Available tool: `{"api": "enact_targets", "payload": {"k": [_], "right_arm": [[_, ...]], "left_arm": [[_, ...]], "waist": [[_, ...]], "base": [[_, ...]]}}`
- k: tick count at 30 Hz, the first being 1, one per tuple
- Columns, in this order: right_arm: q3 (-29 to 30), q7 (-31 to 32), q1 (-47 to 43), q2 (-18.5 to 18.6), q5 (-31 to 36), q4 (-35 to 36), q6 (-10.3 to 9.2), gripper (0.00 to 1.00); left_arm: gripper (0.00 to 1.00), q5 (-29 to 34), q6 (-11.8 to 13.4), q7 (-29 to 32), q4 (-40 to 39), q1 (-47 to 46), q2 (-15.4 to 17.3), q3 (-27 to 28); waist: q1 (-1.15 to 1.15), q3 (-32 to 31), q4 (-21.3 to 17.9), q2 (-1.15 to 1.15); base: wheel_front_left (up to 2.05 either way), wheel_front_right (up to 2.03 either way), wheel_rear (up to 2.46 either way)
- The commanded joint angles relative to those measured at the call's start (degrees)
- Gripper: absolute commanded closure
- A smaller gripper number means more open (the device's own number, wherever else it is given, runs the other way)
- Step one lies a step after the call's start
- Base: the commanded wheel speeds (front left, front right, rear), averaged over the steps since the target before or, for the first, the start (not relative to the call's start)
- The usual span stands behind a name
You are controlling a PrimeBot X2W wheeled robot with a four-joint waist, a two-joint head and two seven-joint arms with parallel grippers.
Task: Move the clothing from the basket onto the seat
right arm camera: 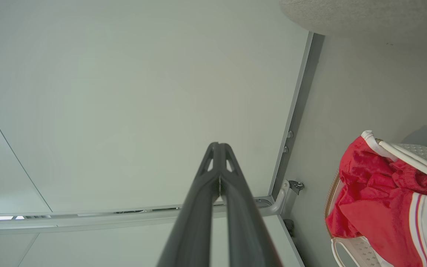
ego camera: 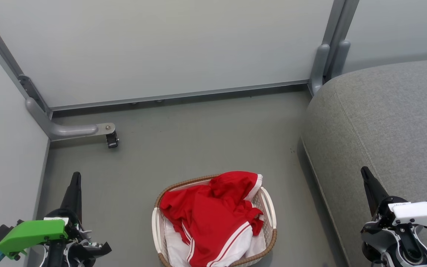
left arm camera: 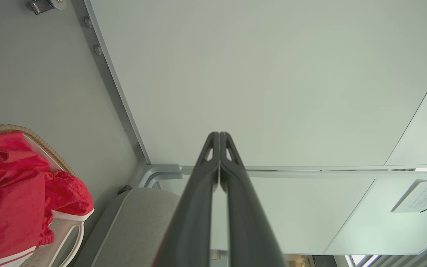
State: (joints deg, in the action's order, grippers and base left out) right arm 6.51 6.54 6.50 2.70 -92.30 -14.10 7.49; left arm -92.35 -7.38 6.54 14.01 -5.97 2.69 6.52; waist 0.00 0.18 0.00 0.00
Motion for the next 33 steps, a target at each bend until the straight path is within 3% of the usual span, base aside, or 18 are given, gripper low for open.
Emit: {"api": "enact_targets", "payload": {"k": [1, 2, 3, 14, 33], "right_arm": [[0.1, 0.2, -0.6, 0.3, -0.2, 0.2, 0.00, 1.00], [0.1, 0.2, -0.6, 0.3, -0.2, 0.2, 0.00, 1.00], [0.0, 0.0, 0.0, -0.1, 0.0, -0.2, 0.00, 0.00], [-2.0, -2.3, -0.2, 0.4, 2.5, -0.7, -0.01, 0.00], [-5.6, -7.2, 1.7, 2.6, 23.1, -0.9, 0.00, 0.00]], "left_arm": [[1.00, -0.1, -0.2, 0.2, -0.1, -0.5, 0.4, 0.1], [1.00, -0.1, -0.2, 0.2, -0.1, -0.5, 0.4, 0.1], [0.00, 0.0, 0.0, 0.0, 0.2, 0.0, 0.0, 0.0], [0.00, 2.9, 0.1, -2.4, 2.5, 0.5, 0.6, -1.5], [0.00, 27.9, 0.0, -7.3, 2.6, 0.0, 2.7, -3.7]], "waist": [[0.00, 0.0, 0.0, 0.00], [0.00, 0.0, 0.0, 0.00], [0.00, 0.0, 0.0, 0.00], [0.00, 0.1, 0.0, 0.00], [0.00, 0.7, -0.1, 0.00]], "base": [[0.00, 0.00, 0.00], [0.00, 0.00, 0.00], [0.00, 0.00, 0.00], [0.00, 0.00, 0.00], [0.00, 0.00, 0.00]]}}
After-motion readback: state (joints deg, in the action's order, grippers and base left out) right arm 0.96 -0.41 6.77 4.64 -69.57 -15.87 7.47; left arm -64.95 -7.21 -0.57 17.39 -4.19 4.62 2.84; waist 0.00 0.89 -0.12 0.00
